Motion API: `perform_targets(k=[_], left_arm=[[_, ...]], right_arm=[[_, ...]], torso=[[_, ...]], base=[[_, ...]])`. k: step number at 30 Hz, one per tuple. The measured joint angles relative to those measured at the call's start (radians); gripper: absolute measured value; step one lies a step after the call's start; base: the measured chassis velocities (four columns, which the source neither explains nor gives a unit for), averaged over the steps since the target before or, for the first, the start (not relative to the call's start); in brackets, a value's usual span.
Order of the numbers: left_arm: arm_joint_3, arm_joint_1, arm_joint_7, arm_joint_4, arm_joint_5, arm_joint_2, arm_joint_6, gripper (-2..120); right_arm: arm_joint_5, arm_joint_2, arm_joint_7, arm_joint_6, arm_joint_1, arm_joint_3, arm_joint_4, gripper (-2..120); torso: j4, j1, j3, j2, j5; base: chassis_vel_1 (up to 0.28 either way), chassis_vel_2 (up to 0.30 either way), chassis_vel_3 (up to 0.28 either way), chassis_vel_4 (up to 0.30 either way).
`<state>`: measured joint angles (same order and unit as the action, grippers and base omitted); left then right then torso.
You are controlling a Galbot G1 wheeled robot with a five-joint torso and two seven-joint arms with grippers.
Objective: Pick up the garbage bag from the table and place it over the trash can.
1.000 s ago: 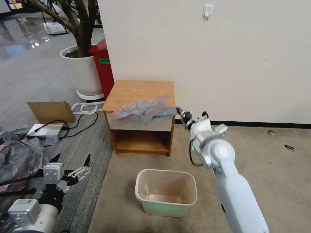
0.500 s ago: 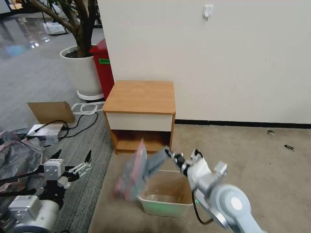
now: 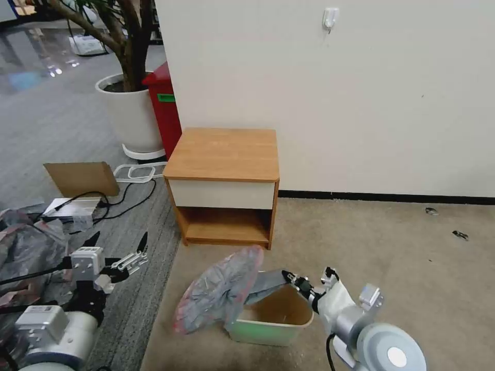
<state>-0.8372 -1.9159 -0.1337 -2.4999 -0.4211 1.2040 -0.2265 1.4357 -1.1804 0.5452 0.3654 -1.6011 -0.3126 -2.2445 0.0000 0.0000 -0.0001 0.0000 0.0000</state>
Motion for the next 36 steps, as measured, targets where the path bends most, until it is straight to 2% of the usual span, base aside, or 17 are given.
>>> perform_targets(k=[1,3,5,8,9,13,14,17,18,21,22,23,26,27,31,32,36], left_arm=[[0.000,0.000,0.000,0.000,0.000,0.000,0.000,100],[0.001,0.004,0.000,0.000,0.000,-0.003,0.000,100],[0.001,0.005,0.000,0.000,-0.001,-0.004,0.000,100],[0.004,0.007,0.000,0.000,-0.001,-0.006,0.000,100],[0.004,0.007,0.000,0.000,-0.001,-0.006,0.000,100],[0.019,0.009,0.002,0.000,0.002,-0.006,-0.004,100],[0.019,0.009,0.002,0.000,0.002,-0.006,-0.004,100],[0.039,0.014,0.014,0.000,0.013,-0.007,-0.008,100],[0.039,0.014,0.014,0.000,0.013,-0.007,-0.008,100],[0.058,0.021,0.032,0.000,0.020,-0.015,-0.028,100],[0.058,0.021,0.032,0.000,0.020,-0.015,-0.028,100],[0.068,0.023,0.042,0.000,0.022,-0.021,-0.035,100],[0.122,0.037,0.067,0.000,0.024,-0.053,-0.091,100],[0.122,0.037,0.067,0.000,0.024,-0.053,-0.091,100],[0.268,0.091,0.066,0.005,0.032,-0.106,-0.155,100],[0.268,0.091,0.066,0.005,0.032,-0.106,-0.155,100],[0.408,0.157,0.017,0.065,0.074,-0.130,-0.198,100]], right_arm=[[0.000,0.000,0.000,0.000,0.000,0.000,0.000,8],[-0.032,-0.004,-0.001,0.007,-0.018,-0.001,-0.004,18],[-0.043,-0.005,-0.001,0.007,-0.024,-0.004,-0.006,22],[-0.083,-0.003,0.001,0.007,-0.036,-0.018,-0.019,37],[-0.083,-0.003,0.001,0.007,-0.036,-0.018,-0.019,37],[-0.128,0.002,0.004,0.005,-0.064,-0.051,-0.061,55],[-0.128,0.002,0.004,0.005,-0.064,-0.051,-0.061,55],[-0.132,-0.004,0.015,0.004,-0.078,-0.085,-0.104,69],[-0.132,-0.004,0.015,0.004,-0.078,-0.085,-0.104,69],[-0.144,-0.015,0.016,0.004,-0.083,-0.109,-0.133,82],[-0.144,-0.015,0.016,0.004,-0.083,-0.109,-0.133,82],[-0.152,-0.021,0.016,0.004,-0.085,-0.114,-0.139,89],[-0.187,-0.038,0.014,0.004,-0.090,-0.117,-0.141,99],[-0.187,-0.038,0.014,0.004,-0.090,-0.117,-0.141,99],[-0.218,-0.062,0.008,0.001,-0.090,-0.119,-0.136,100],[-0.218,-0.062,0.008,0.001,-0.090,-0.119,-0.136,100],[-0.222,-0.073,0.005,-0.001,-0.087,-0.140,-0.136,100]], torso=[[0.0000,0.000,0.000,0.000,0.0000],[0.0000,0.000,0.000,0.000,0.0000],[0.0000,0.000,0.000,0.000,0.0000],[0.0000,0.000,0.000,0.000,0.0000],[0.0000,0.000,0.000,0.000,0.0000],[0.0000,0.000,0.000,0.000,0.0000],[0.0000,0.000,0.000,0.000,0.0000],[0.0001,0.000,0.000,0.000,0.0000],[0.0001,0.000,0.000,0.000,0.0000],[0.0000,0.000,0.000,0.000,0.0000],[0.0000,0.000,0.000,0.000,0.0000],[0.0000,0.000,0.000,0.000,0.0000],[0.0001,0.000,0.000,0.000,0.0001],[0.0001,0.000,0.000,0.000,0.0001],[-0.0001,0.000,0.000,0.000,0.0002],[-0.0001,0.000,0.000,0.000,0.0002],[0.0000,0.000,0.000,0.000,0.0000]], base=[[0.000,0.000,0.000,0.000],[0.000,0.000,0.000,0.000],[0.000,0.000,0.000,0.000],[0.000,0.000,0.000,0.000],[0.000,0.000,0.000,0.000],[0.000,0.000,0.000,0.000],[0.000,0.000,0.000,0.000],[0.000,0.000,0.000,0.000],[0.000,0.000,0.000,0.000],[0.000,0.000,0.000,0.000],[0.000,0.000,0.000,0.000],[0.000,0.000,0.000,0.000],[0.000,0.000,0.000,0.000],[0.000,0.000,0.000,0.000],[0.000,0.000,0.000,0.000],[0.000,0.000,0.000,0.000],[0.000,0.000,0.000,0.000]])
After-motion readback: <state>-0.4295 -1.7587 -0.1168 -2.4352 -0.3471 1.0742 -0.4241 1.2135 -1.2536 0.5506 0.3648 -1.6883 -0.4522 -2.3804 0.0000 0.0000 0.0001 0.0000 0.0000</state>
